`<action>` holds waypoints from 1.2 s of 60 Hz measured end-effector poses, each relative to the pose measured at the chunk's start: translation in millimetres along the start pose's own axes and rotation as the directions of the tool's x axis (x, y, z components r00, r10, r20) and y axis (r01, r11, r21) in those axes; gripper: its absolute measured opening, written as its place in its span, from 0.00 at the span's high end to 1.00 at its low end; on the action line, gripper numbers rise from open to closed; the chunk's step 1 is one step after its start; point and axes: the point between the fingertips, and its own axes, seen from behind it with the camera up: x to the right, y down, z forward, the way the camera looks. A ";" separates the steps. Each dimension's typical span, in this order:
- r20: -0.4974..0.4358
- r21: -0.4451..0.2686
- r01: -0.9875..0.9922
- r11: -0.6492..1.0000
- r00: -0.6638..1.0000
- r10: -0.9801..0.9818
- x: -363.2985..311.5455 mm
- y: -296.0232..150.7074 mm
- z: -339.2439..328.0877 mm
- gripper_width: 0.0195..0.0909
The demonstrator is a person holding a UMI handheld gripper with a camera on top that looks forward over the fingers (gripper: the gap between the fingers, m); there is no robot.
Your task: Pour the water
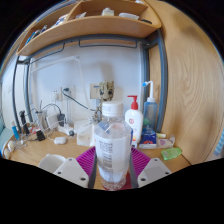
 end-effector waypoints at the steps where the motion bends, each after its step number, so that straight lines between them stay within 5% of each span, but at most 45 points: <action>1: 0.003 0.001 -0.004 1.000 1.000 0.004 -0.7 0.4 -1.2 0.56; 10: -0.013 -0.048 -0.043 0.998 0.999 0.042 1.6 11.3 -2.0 0.50; 21: -0.001 -0.229 0.007 0.973 1.000 -0.007 2.8 51.2 -21.8 0.07; 44: 0.091 -0.352 -0.019 0.936 0.994 0.055 4.0 42.6 -142.9 0.09; 72: 0.145 -0.221 -0.085 0.972 0.982 0.119 2.0 -49.8 -194.5 0.09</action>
